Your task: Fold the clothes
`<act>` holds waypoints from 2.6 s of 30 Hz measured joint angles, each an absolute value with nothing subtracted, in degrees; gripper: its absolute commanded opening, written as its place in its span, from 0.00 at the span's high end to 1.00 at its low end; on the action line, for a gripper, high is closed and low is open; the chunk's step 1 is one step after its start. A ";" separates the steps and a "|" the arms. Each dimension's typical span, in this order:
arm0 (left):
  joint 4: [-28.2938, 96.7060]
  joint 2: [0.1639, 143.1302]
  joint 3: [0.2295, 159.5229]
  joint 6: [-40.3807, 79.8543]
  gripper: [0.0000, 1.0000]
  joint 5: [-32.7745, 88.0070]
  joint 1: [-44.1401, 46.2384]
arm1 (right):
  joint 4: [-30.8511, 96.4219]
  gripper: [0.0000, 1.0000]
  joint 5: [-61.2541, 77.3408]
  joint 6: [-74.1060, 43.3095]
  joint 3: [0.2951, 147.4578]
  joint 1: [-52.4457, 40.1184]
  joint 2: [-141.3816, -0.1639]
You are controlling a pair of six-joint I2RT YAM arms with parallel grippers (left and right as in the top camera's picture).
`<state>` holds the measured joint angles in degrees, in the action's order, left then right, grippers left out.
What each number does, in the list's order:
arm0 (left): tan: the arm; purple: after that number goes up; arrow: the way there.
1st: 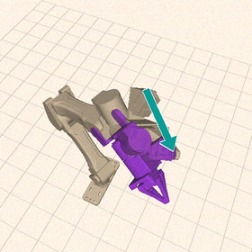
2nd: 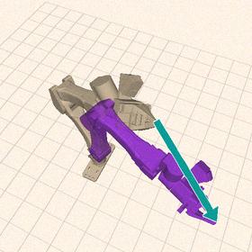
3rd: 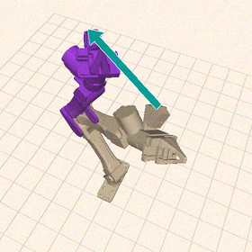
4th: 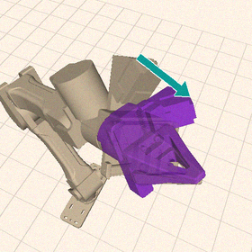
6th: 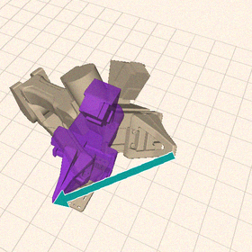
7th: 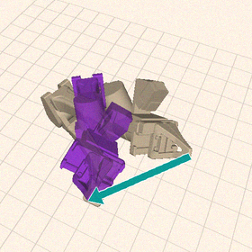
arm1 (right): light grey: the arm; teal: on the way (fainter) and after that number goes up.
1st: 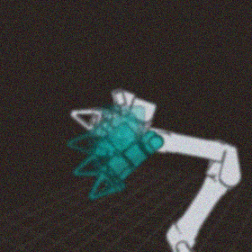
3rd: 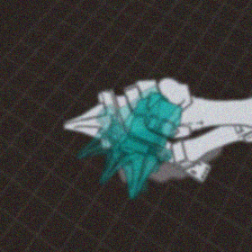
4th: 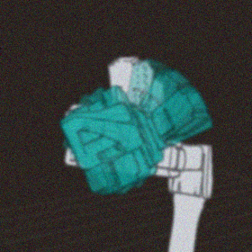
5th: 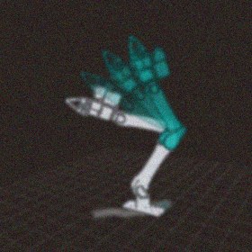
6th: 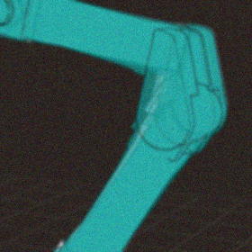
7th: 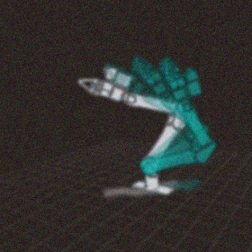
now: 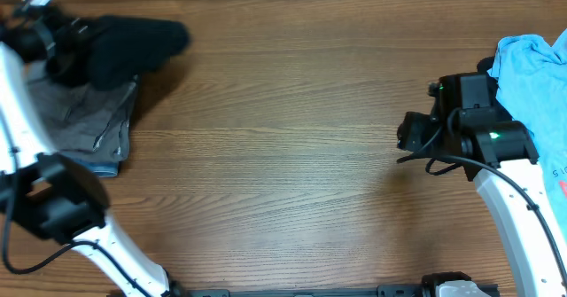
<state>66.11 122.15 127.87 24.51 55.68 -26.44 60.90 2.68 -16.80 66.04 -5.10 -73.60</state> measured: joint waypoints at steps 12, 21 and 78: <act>61.84 119.50 137.38 31.62 0.96 44.38 17.54 | 64.53 0.39 3.92 -17.52 66.04 13.43 -73.60; 72.99 128.22 137.36 29.56 0.96 24.25 36.29 | 65.21 0.55 8.49 -14.22 66.04 17.26 -73.60; 83.57 141.14 137.32 26.79 0.96 5.45 34.15 | 47.46 0.87 22.76 -12.67 49.12 -1.63 -89.43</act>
<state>83.57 141.14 137.32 26.79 5.45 34.15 47.46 22.76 -12.67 49.12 -1.63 -89.43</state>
